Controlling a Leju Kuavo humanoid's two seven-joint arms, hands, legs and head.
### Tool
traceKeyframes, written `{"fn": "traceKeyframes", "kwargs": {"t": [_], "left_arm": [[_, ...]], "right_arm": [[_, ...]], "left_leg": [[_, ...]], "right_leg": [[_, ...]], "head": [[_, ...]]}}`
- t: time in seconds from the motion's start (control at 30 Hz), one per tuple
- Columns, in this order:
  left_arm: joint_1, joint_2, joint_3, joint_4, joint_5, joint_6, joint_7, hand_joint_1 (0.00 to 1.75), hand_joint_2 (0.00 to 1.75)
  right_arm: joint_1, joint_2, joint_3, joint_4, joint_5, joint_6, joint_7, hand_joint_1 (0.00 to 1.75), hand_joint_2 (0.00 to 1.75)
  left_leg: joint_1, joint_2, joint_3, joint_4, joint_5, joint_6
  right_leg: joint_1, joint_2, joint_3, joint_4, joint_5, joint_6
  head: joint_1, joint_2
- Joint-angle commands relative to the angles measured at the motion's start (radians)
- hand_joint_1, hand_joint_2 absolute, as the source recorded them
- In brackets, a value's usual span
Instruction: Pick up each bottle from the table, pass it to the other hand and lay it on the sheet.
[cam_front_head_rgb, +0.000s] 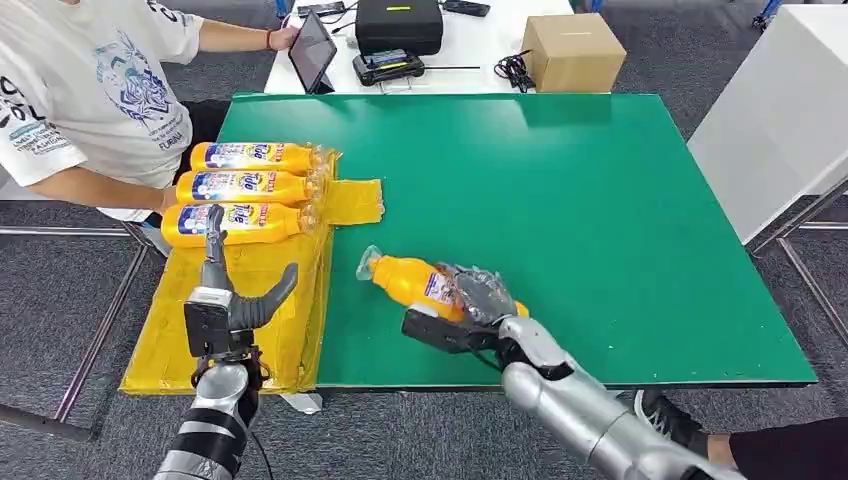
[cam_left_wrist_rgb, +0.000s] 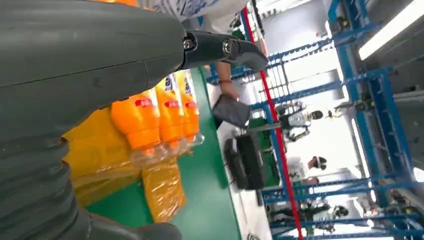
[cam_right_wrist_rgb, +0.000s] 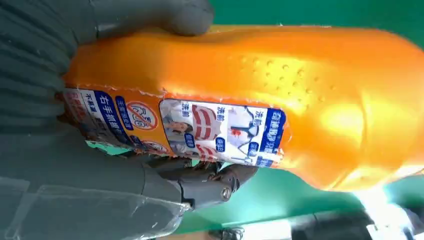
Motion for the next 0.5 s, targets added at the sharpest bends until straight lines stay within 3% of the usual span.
{"fn": "traceKeyframes", "kwargs": {"t": [0.03,0.1,0.17,0.33,0.37,0.5], "left_arm": [[0.041,-0.006,0.045,-0.072,0.008,-0.034,0.04,0.0,1.75],[0.056,-0.015,0.04,-0.096,0.046,-0.104,0.09,0.0,1.75],[0.056,-0.021,0.017,-0.093,0.093,-0.177,0.135,0.0,1.75],[0.05,-0.027,-0.006,-0.076,0.14,-0.23,0.173,0.0,1.75],[0.045,-0.021,-0.013,-0.069,0.192,-0.284,0.199,0.0,1.75],[0.049,0.002,-0.081,-0.055,0.312,-0.422,0.276,0.0,1.75]], "right_arm": [[0.281,0.179,-0.436,-0.312,0.15,-0.219,-0.11,1.75,1.75],[0.364,0.234,-0.536,-0.447,0.206,-0.34,-0.183,1.75,1.75],[0.418,0.266,-0.599,-0.513,0.184,-0.384,-0.266,1.75,1.75],[0.432,0.278,-0.626,-0.486,0.15,-0.388,-0.315,1.75,1.75],[0.434,0.296,-0.64,-0.479,0.119,-0.418,-0.369,1.75,1.75],[0.451,0.306,-0.669,-0.431,0.08,-0.385,-0.405,1.75,1.75]], "left_leg": [[0.001,-0.001,-0.001,0.0,-0.001,-0.001],[0.001,-0.001,-0.002,0.001,-0.001,-0.001],[0.002,-0.001,-0.001,0.002,-0.003,-0.002],[0.0,-0.003,-0.002,0.0,-0.001,-0.001],[0.0,-0.002,-0.002,0.0,0.0,-0.001],[0.0,0.0,-0.002,-0.001,0.0,-0.001]], "right_leg": [[0.001,-0.001,-0.001,0.0,-0.001,-0.001],[0.001,-0.001,-0.001,0.0,-0.002,-0.002],[0.002,0.0,0.0,0.002,-0.003,-0.002],[0.0,-0.002,-0.001,0.0,-0.002,-0.001],[0.0,-0.001,-0.002,0.0,-0.001,-0.001],[0.0,-0.001,-0.002,-0.001,0.0,-0.001]], "head": [[0.0,0.0],[0.001,0.0],[0.0,0.0],[0.001,0.0],[0.0,0.0],[0.0,0.0]]}}
